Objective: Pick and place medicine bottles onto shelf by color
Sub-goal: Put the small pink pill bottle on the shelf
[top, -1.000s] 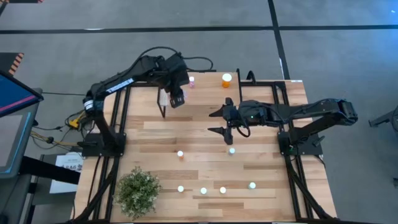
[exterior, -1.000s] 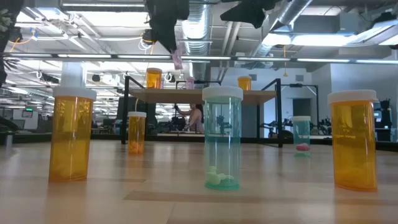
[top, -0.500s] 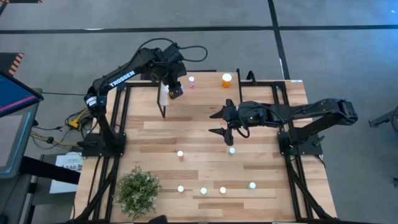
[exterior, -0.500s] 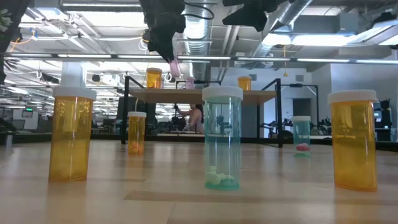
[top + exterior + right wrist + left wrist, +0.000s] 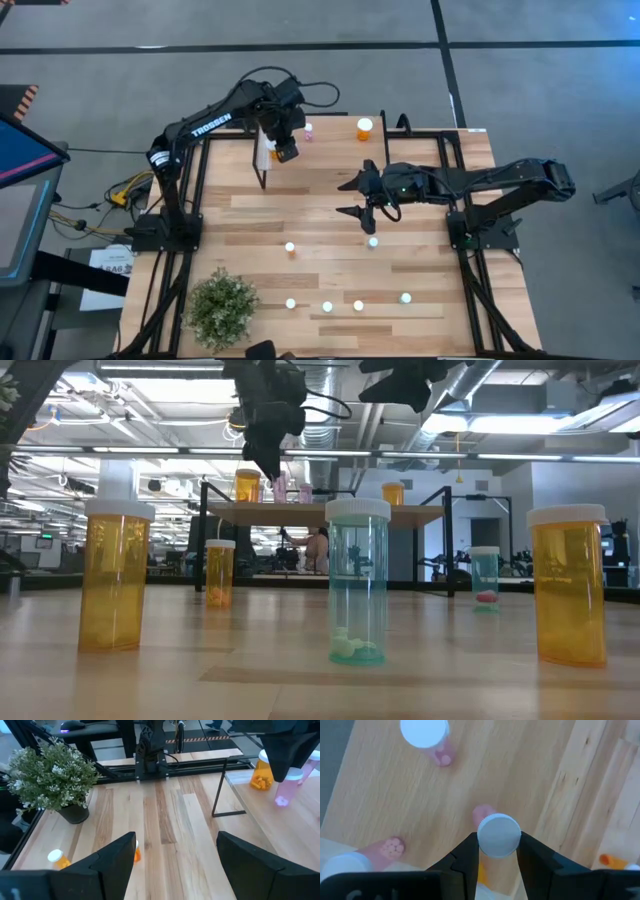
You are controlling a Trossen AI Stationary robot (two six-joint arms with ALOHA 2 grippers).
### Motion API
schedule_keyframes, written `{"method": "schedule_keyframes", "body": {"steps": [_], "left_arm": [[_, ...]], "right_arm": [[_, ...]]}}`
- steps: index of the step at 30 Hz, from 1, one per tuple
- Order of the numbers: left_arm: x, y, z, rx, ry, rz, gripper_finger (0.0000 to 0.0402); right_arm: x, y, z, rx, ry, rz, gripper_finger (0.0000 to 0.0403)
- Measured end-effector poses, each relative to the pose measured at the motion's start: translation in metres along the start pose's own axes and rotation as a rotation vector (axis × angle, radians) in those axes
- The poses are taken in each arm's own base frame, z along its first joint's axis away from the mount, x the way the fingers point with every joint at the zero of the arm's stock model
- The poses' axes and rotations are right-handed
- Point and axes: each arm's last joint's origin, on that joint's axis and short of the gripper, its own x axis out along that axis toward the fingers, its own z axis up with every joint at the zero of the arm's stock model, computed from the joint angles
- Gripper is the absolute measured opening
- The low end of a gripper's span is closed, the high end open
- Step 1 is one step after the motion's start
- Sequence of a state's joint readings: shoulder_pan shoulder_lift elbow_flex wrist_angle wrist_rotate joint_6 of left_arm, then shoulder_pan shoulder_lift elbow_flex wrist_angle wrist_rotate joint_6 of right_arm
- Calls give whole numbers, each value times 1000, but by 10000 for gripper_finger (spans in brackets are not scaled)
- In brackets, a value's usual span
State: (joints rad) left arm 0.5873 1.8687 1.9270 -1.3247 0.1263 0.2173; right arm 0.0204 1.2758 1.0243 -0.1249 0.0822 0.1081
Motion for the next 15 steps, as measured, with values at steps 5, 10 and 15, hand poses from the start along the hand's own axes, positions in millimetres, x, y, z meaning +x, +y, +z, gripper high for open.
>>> {"method": "schedule_keyframes", "body": {"steps": [5,10,15], "left_arm": [[-1,3,-1,-10,2,3,114],[-1,4,0,-12,-6,5,129],[-1,4,0,-18,-6,5,135]], "right_arm": [[0,0,0,-1,4,0,302],[0,0,0,-1,4,0,302],[0,0,0,-1,4,0,302]]}}
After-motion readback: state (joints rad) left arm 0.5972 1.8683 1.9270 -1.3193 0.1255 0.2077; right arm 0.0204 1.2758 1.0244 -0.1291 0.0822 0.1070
